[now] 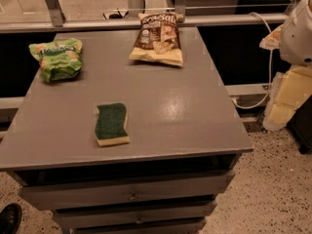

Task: Pick brown chip bag

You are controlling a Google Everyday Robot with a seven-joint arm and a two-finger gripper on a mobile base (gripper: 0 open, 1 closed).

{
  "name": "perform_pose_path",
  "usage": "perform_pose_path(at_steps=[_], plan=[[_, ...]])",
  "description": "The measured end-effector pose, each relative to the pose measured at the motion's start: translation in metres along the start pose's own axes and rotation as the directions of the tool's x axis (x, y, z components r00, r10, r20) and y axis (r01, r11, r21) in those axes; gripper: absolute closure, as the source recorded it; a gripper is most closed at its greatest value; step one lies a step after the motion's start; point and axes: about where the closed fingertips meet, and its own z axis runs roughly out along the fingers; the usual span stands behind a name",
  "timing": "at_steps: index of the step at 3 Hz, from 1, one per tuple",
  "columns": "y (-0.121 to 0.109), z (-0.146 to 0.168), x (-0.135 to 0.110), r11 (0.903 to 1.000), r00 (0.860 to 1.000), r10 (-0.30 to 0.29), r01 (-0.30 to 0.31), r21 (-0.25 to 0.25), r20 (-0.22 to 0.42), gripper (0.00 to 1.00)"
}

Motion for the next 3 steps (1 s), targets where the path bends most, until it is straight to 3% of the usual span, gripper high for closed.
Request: perform_pose_path(at_steps=[1,2,3], plan=[[0.0,0.0,0.0,1.0,1.0,0.0,0.0,0.0,0.0,0.0],[-0.013,0.015,-0.016,0.9997,0.998,-0.025,0.024,0.009,0.063,0.0],[-0.062,0.045,-0.051,0.9989,0.98,-0.015,0.006,0.046,0.198,0.0]])
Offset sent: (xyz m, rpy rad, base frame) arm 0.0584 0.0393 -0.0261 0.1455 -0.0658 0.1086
